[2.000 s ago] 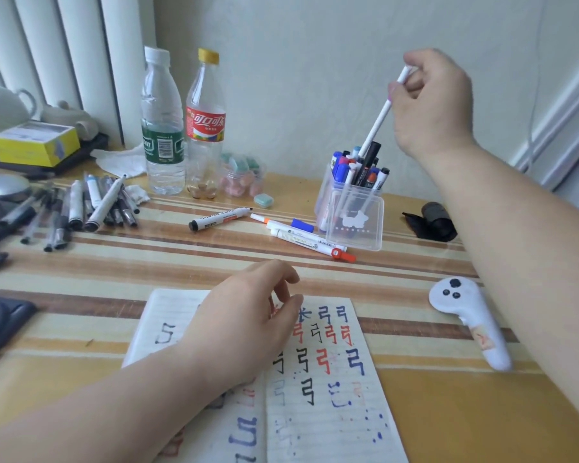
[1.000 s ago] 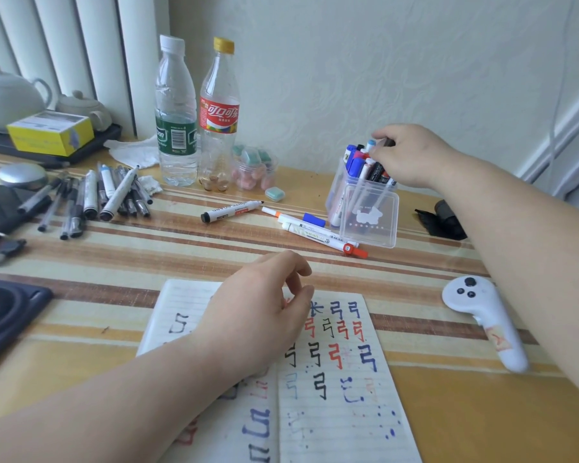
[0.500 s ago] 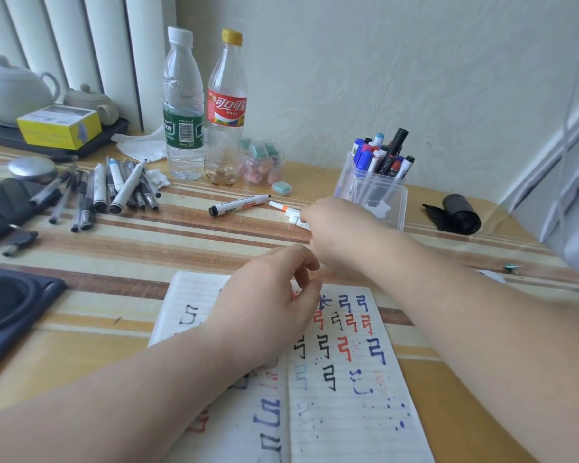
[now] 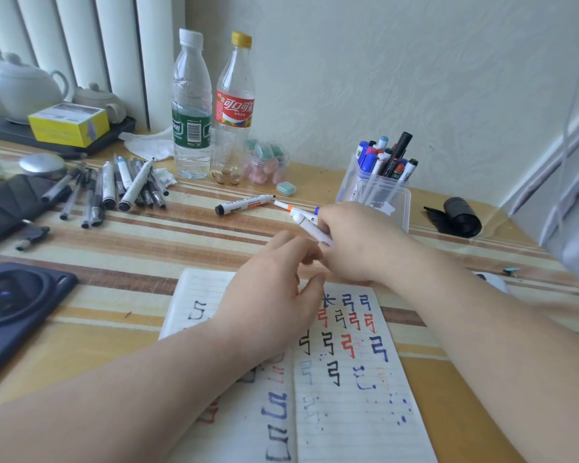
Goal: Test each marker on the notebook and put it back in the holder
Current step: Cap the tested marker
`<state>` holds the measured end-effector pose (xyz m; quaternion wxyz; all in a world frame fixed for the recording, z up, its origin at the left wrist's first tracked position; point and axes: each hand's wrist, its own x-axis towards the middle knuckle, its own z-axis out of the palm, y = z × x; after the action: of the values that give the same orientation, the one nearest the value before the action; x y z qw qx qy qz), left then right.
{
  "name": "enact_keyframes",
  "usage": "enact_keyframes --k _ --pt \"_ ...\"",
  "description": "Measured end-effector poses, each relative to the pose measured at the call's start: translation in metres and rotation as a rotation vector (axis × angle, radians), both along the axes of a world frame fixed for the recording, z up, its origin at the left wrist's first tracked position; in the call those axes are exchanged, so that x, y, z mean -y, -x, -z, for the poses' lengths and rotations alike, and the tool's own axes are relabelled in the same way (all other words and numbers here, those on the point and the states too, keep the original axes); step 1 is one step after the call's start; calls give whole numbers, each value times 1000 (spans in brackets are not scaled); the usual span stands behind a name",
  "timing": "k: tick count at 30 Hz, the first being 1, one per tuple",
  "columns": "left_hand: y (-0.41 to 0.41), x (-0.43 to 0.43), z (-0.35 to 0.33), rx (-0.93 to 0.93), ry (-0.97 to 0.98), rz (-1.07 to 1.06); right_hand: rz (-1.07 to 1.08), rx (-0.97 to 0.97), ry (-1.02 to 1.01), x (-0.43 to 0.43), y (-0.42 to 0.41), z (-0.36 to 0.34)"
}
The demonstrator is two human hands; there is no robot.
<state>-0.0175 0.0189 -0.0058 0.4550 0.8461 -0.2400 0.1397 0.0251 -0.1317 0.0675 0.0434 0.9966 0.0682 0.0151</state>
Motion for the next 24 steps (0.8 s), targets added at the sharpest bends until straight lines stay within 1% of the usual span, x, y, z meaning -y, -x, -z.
enact_keyframes --k 3,4,5,7,9,11,13,14,16,18,20,22,24 --pt "-2 0 0 -32 90 -33 -135 147 -161 13 35 4" --pt "-2 0 -1 -74 117 -48 -133 149 -235 19 43 7" --pt "-3 0 -2 -121 129 -58 -94 132 -350 23 48 10" --pt "-4 -1 -2 -181 132 -37 64 87 -683 32 54 14" --pt "-1 -1 -3 -196 128 39 245 21 -1049 37 59 19" --pt "4 1 -4 -205 98 123 369 -77 -1406 37 66 26" --pt "7 2 -4 -245 96 205 425 -160 -1674 35 72 33" --pt "8 3 -4 -269 112 244 424 -189 -1752 35 74 36" --pt "9 2 -4 -298 152 300 402 -199 -1808 35 77 42" --pt "9 3 -3 -281 166 321 355 -180 -1757 34 82 44" --pt "7 4 -2 -244 173 298 253 -208 -1690 33 87 43" --pt "4 2 -1 -203 176 238 160 -353 -1705 35 91 40" --pt "2 -1 -1 -37 71 146 146 -565 -1751 39 93 34"
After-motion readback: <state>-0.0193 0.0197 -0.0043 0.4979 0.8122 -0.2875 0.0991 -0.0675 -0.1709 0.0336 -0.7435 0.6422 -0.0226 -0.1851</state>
